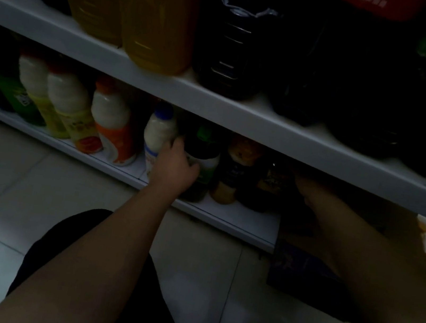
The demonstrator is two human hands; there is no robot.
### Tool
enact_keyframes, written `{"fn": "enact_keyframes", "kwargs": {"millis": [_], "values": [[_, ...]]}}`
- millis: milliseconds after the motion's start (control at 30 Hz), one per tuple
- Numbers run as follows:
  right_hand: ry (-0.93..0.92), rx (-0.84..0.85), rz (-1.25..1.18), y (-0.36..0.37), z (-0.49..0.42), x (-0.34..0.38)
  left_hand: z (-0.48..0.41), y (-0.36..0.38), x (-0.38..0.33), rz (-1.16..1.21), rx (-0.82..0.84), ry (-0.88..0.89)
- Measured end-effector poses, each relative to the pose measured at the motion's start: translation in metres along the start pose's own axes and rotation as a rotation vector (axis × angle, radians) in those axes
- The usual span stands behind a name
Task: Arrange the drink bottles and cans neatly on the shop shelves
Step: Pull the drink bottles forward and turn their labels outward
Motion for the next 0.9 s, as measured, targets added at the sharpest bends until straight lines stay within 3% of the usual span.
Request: {"fn": "enact_keyframes", "kwargs": {"millis": [200, 600, 700, 733, 800, 833, 900], "values": [[-0.342, -0.052, 0.516, -0.022, 0.022, 0.001, -0.006, 0.004, 0.007, 0.002, 0.019, 0.048], [-0.316, -0.152, 0.556, -0.035, 0.057, 0.001, -0.015, 0.019, -0.005, -0.073, -0.07, 0.001], [-0.21, -0.181, 0.774, -0.03, 0.066, 0.009, -0.014, 0.026, -0.007, -0.117, -0.101, -0.022], [-0.257, -0.251, 0.883, -0.027, 0.074, 0.014, -0.013, 0.029, -0.008, -0.118, -0.108, -0.03], [-0.54, -0.328, 1.008, -0.008, 0.095, 0.027, -0.01, 0.031, -0.01, -0.099, -0.133, -0.042], [-0.681, -0.278, 1.01, 0.008, 0.102, 0.031, -0.009, 0.03, -0.011, -0.085, -0.149, -0.049], [-0.844, -0.024, 0.958, 0.04, 0.1, 0.036, -0.008, 0.03, -0.012, -0.055, -0.152, -0.059]]}}
Point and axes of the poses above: each hand's wrist, its own z-axis away from the middle knuckle, its own y-axis out of the palm, x = y × z, the point moved 3 cm from there along -z, towards the middle knuckle, and after that the axes turned 10 degrees about -y, right-handed, at the moved point
